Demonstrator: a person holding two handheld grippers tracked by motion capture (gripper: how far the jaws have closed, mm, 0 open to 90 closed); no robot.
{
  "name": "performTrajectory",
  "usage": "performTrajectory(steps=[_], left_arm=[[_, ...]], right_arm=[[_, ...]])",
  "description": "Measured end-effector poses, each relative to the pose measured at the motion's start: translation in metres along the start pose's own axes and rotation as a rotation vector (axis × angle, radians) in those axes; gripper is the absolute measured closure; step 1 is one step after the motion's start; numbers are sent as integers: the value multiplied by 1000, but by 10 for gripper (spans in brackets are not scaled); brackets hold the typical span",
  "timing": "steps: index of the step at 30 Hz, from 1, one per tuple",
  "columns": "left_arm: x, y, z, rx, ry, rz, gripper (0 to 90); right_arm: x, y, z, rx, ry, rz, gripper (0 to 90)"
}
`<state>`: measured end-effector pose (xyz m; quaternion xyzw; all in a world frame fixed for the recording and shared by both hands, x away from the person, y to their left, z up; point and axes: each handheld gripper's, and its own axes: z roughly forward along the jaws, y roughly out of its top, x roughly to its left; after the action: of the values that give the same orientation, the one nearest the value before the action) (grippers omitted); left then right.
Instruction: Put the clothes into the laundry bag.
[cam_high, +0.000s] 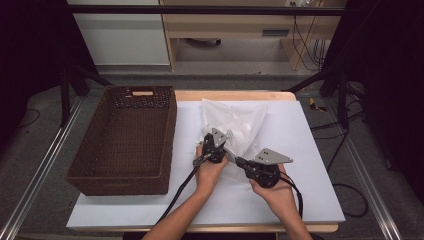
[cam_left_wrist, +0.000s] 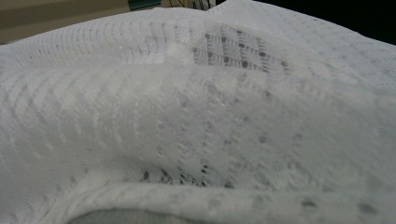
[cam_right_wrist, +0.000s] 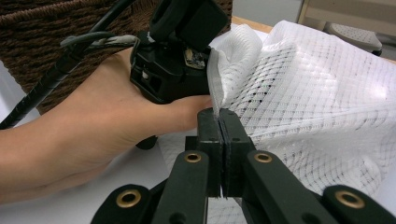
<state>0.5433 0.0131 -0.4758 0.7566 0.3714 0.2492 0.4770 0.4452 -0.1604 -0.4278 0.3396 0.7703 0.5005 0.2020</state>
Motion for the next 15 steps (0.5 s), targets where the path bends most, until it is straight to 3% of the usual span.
performTrajectory(steps=[15], left_arm=[[3,0,4,0,4,-7,900]], right_arm=[[0,-1,2,8,0,1,896]])
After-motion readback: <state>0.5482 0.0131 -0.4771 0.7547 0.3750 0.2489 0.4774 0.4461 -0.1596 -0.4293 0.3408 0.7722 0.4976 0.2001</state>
